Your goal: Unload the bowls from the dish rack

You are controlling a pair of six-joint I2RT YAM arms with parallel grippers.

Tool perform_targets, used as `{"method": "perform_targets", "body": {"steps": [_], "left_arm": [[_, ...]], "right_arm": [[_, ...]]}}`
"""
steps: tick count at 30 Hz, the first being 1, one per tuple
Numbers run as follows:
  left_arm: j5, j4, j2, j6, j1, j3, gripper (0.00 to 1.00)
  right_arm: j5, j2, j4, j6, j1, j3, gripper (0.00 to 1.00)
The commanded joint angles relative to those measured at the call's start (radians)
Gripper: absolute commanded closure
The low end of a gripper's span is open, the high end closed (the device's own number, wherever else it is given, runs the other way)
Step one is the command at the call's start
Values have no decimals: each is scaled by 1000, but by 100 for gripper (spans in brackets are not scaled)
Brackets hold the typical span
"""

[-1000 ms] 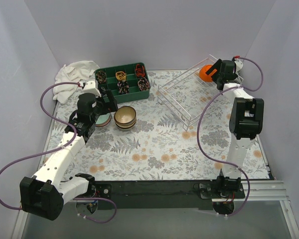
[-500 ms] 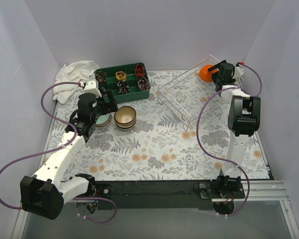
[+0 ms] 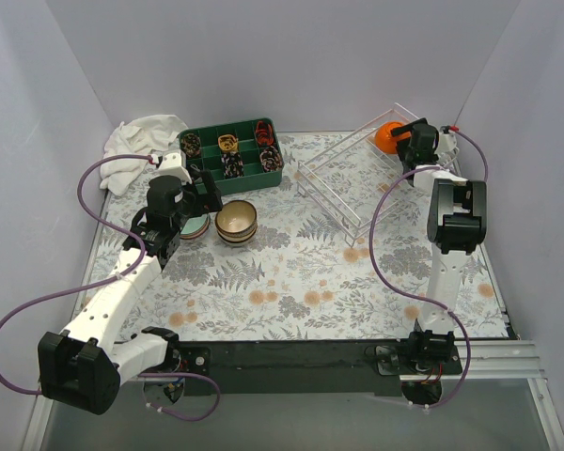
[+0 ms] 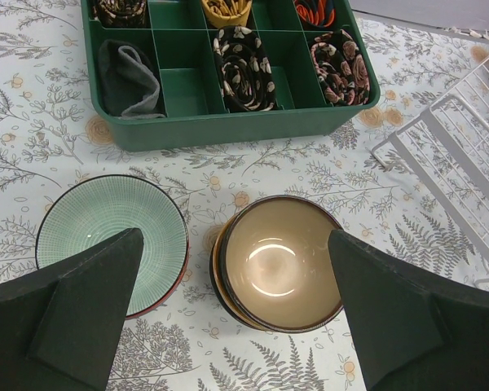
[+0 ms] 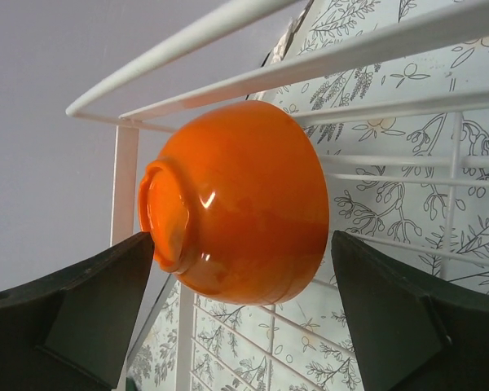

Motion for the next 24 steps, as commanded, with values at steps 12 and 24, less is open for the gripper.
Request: {"method": "perform_targets", "body": {"steps": [12, 24], "left_arm": [[1, 1, -4, 18, -6, 4, 2], [18, 7, -9, 21, -8, -1, 2]], "right_arm": [[9, 90, 43, 112, -5, 20, 1], [-2, 59, 62, 152, -9, -25, 38]]}}
